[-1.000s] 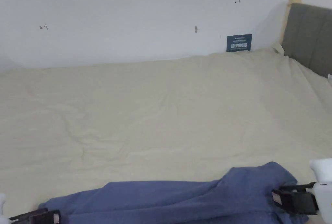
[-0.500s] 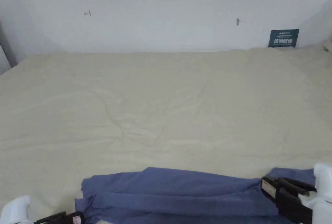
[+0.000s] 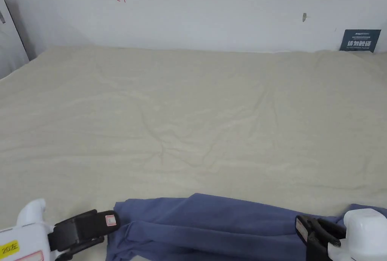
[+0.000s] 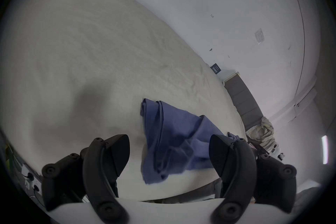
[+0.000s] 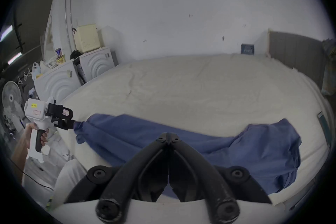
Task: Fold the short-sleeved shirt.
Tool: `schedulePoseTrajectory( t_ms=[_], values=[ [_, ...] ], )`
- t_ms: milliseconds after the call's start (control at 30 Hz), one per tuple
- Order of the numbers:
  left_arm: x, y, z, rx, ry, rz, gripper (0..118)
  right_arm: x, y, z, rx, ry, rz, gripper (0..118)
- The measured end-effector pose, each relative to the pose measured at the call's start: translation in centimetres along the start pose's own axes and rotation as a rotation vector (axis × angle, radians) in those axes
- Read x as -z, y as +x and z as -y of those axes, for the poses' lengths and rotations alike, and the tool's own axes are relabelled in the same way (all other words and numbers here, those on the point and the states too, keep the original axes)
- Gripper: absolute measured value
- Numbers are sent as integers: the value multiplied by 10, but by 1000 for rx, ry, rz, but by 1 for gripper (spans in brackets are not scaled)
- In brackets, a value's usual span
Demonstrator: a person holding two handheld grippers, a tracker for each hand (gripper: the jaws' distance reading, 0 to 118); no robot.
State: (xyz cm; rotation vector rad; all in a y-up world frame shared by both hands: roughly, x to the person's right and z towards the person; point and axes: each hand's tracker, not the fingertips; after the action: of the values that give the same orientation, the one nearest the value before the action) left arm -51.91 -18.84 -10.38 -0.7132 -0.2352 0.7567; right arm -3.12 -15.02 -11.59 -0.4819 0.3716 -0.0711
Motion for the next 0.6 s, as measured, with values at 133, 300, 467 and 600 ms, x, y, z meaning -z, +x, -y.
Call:
schedulePoseTrajectory(
  t_ms=[133, 300, 467, 600],
  values=[
    [43, -20, -15, -99, -186, 46, 93, -10, -19, 0, -33, 140, 69, 0],
    [60, -36, -29, -236, -218, 235, 92, -3, -26, -4, -96, 65, 59, 0],
    [95, -29, -27, -253, -339, 234, 9, 1, -23, 0, -75, 20, 51, 0],
    [105, -41, -26, -283, -349, 276, 8, -1, -18, -1, -73, 10, 57, 0]
  ],
)
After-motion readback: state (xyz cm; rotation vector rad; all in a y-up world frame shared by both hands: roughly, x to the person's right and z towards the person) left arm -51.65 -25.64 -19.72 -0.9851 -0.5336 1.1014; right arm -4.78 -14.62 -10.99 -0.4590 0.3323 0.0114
